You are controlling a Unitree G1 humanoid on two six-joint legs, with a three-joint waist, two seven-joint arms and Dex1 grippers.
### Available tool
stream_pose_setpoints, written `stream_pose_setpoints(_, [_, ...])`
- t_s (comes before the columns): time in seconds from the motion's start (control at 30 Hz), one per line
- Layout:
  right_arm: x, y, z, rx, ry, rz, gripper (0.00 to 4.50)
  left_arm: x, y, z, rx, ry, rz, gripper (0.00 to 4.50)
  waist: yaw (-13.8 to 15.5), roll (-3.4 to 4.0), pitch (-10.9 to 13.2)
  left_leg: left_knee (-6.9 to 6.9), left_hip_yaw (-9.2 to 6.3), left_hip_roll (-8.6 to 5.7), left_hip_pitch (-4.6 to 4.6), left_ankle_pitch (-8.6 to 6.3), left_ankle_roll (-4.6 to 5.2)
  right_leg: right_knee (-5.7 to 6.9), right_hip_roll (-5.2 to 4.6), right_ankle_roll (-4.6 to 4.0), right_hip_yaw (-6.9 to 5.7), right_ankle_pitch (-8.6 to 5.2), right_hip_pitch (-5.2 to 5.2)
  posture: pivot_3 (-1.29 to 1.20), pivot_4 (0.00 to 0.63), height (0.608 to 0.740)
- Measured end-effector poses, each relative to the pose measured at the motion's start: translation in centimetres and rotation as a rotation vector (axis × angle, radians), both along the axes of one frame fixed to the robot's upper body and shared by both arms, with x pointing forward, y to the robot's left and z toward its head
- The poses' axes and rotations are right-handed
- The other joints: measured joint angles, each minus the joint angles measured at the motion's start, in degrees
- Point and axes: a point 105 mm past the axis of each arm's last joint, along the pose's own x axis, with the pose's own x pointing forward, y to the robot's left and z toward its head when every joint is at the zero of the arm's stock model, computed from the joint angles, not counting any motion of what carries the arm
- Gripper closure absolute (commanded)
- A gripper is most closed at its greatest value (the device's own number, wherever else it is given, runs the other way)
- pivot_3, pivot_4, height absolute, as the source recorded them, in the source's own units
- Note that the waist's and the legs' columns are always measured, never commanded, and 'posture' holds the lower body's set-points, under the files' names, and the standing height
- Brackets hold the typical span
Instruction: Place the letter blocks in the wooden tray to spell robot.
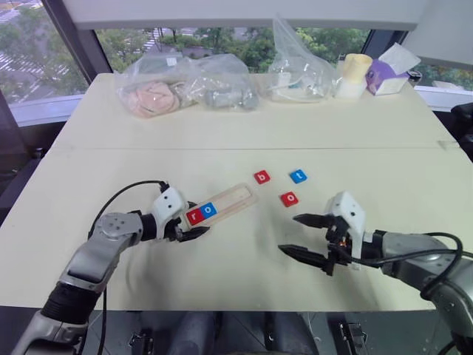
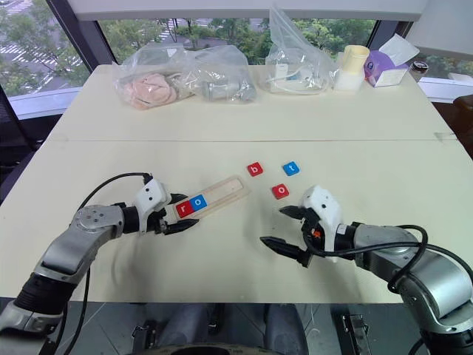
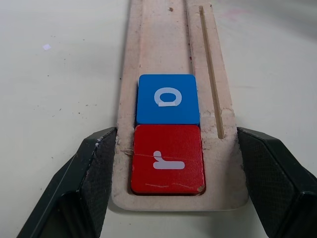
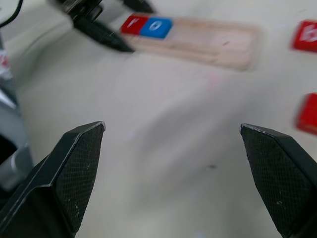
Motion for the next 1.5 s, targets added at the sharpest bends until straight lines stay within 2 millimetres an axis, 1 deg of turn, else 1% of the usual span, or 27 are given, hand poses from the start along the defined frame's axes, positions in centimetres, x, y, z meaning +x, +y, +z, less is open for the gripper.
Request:
stream_pose_setpoints(0.1, [0.2, -0.5, 0.5, 0.02, -0.012, -0.023, 0.0, 0.0, 0.2, 0.5, 0.011, 0.005, -0.078, 1.36, 0.0, 0.0, 0.0, 0.0, 0.0, 0.0, -0.02, 0.0, 0.0, 0.0, 0.01, 0.0, 0.0, 0.0, -0.02, 0.0, 0.15, 0.74])
stream_pose_setpoints(0.2, [0.3, -1.0, 0.6, 0.025, -0.009, -0.042, 0.0, -0.6, -0.7, 1.7, 0.06, -0.035, -0.27, 1.36, 0.1, -0.01, 0.0, 0.01, 0.02, -0.03, -0.04, 0.0, 0.0, -0.02, -0.02, -0.01, -0.01, 0.0, -0.01, 0.0, 0.15, 0.74])
stream_pose_setpoints(0.3, [0.3, -1.2, 0.5, 0.025, -0.006, -0.056, 0.0, -0.6, -1.5, 2.0, 0.087, -0.055, -0.389, 1.36, 0.1, 0.0, 0.0, 0.02, 0.04, -0.03, -0.03, 0.01, 0.01, -0.02, -0.04, -0.01, 0.0, 0.0, 0.0, 0.0, 0.15, 0.74])
stream_pose_setpoints(0.37, [0.5, -1.5, 0.4, 0.022, -0.006, -0.079, 0.0, -0.1, -2.1, 1.8, 0.084, -0.053, -0.434, 1.36, 0.1, -0.01, 0.0, 0.04, 0.04, -0.03, -0.03, 0.01, 0.01, -0.01, -0.03, 0.0, 0.0, 0.01, 0.0, 0.0, 0.15, 0.74])
stream_pose_setpoints(0.47, [0.4, -1.7, 0.2, 0.027, 0.002, -0.105, 0.0, 0.6, -2.1, 1.1, 0.12, -0.055, -0.47, 1.36, -0.1, -0.01, 0.0, 0.02, 0.04, -0.02, -0.04, 0.01, 0.02, -0.01, -0.01, 0.11, 0.0, 0.07, -0.02, 0.0, 0.15, 0.74])
stream_pose_setpoints(0.57, [0.3, -1.5, 0.1, 0.03, 0.005, -0.121, 0.0, 1.3, -2.3, 0.5, 0.122, -0.064, -0.482, 1.36, 0.0, -0.01, 0.0, 0.03, 0.01, -0.02, -0.04, 0.01, 0.02, 0.0, 0.0, 0.17, -0.01, 0.1, -0.02, 0.0, 0.15, 0.74])
stream_pose_setpoints(0.63, [0.1, -1.4, 0.1, 0.028, 0.005, -0.124, 0.0, 1.4, -2.4, 0.2, 0.119, -0.065, -0.494, 0.34, 0.0, -0.01, 0.0, 0.06, 0.02, -0.03, -0.03, 0.02, 0.03, 0.0, 0.0, 0.19, -0.01, 0.11, 0.01, 0.0, 0.15, 0.74])
stream_pose_setpoints(0.67, [0.1, -1.3, 0.1, 0.027, 0.007, -0.125, 0.0, 1.5, -2.4, 0.3, 0.119, -0.063, -0.495, 0.03, 0.0, -0.02, 0.0, 0.08, 0.02, -0.03, -0.03, 0.02, 0.03, 0.0, 0.0, 0.21, -0.01, 0.12, 0.03, 0.0, 0.15, 0.74])
stream_pose_setpoints(0.9, [0.0, -1.3, 0.0, 0.021, 0.012, -0.13, 0.0, 1.5, -2.1, 0.3, 0.139, -0.057, -0.508, 0.03, -0.1, -0.01, 0.0, 0.09, 0.01, -0.03, 0.0, 0.02, 0.04, 0.02, 0.01, 0.23, -0.01, 0.13, 0.05, 0.0, 0.15, 0.74])
stream_pose_setpoints(0.97, [0.3, -1.1, 0.3, 0.025, -0.001, -0.127, 0.0, 1.3, -1.6, 0.4, 0.145, -0.057, -0.493, 0.03, -0.3, -0.01, 0.0, 0.1, 0.02, -0.01, 0.02, 0.02, 0.04, 0.04, 0.03, 0.22, 0.0, 0.15, 0.05, 0.0, 0.15, 0.74])
stream_pose_setpoints(1.03, [1.3, -0.8, 1.0, 0.049, -0.036, -0.138, 0.0, 1.3, -0.2, 0.6, 0.177, -0.047, -0.461, 0.03, -1.0, -0.03, 0.0, 0.09, 0.01, 0.05, 0.06, 0.02, 0.03, 0.08, 0.08, 0.18, 0.0, 0.17, 0.05, 0.0, 0.15, 0.74])
stream_pose_setpoints(1.1, [2.8, -0.3, 1.5, 0.059, -0.076, -0.168, 0.0, 1.2, 2.1, 1.0, 0.184, -0.004, -0.375, 0.03, -1.9, -0.02, 0.0, 0.04, -0.02, 0.09, 0.12, 0.02, 0.03, 0.13, 0.2, 0.14, 0.07, 0.18, -0.01, 0.0, 0.15, 0.74])
stream_pose_setpoints(1.13, [3.8, 0.1, 1.4, 0.051, -0.089, -0.193, 0.0, 1.1, 3.2, 1.5, 0.166, 0.024, -0.323, 0.03, -2.1, -0.02, 0.0, 0.02, -0.02, 0.11, 0.12, 0.02, 0.03, 0.16, 0.25, 0.12, 0.1, 0.18, -0.07, 0.0, 0.15, 0.74])
stream_pose_setpoints(1.2, [5.8, 0.8, 0.9, 0.028, -0.099, -0.252, 0.0, 0.9, 4.6, 3.1, 0.106, 0.054, -0.243, 0.03, -2.0, 0.01, 0.0, 0.0, -0.03, 0.13, 0.1, 0.03, 0.02, 0.18, 0.28, 0.11, 0.12, 0.19, -0.12, 0.0, 0.15, 0.74])
stream_pose_setpoints(1.27, [7.6, 1.8, 0.5, 0.034, -0.091, -0.309, 0.0, 0.8, 5.3, 4.9, 0.032, 0.051, -0.171, 0.03, -1.7, 0.04, 0.0, -0.01, -0.05, 0.11, 0.08, 0.03, 0.01, 0.18, 0.28, 0.12, 0.12, 0.2, -0.13, 0.0, 0.15, 0.74])
stream_pose_setpoints(1.37, [10.2, 4.6, 0.4, 0.055, -0.071, -0.353, 0.0, 0.9, 6.0, 8.0, -0.114, 0.011, -0.043, 0.03, -1.7, 0.04, 0.0, -0.01, -0.05, 0.07, 0.05, 0.07, -0.04, 0.18, 0.28, 0.14, 0.17, 0.22, -0.17, 0.0, 0.15, 0.74])
stream_pose_setpoints(1.43, [11.2, 6.0, 0.1, 0.033, -0.063, -0.358, 0.0, 0.3, 5.8, 9.3, -0.18, -0.01, 0.0, 0.03, -1.7, 0.04, 0.0, -0.03, -0.03, 0.0, 0.05, 0.07, -0.05, 0.17, 0.25, 0.17, 0.23, 0.24, -0.17, 0.0, 0.15, 0.74])
stream_pose_setpoints(1.47, [11.6, 6.6, -0.3, 0.017, -0.055, -0.359, 0.0, -0.1, 5.5, 9.6, -0.21, -0.012, 0.013, 0.03, -1.6, 0.04, 0.0, -0.04, -0.03, -0.01, 0.05, 0.07, -0.05, 0.17, 0.25, 0.38, 0.26, 0.36, -0.16, 0.0, 0.15, 0.74])
stream_pose_setpoints(1.5, [12.0, 6.9, -0.6, -0.002, -0.049, -0.365, 0.0, -0.5, 5.2, 9.8, -0.238, -0.008, 0.028, 0.03, -1.6, 0.04, 0.0, -0.05, -0.02, -0.03, 0.05, 0.07, -0.05, 0.16, 0.25, 0.39, 0.29, 0.38, -0.17, 0.0, 0.15, 0.74])
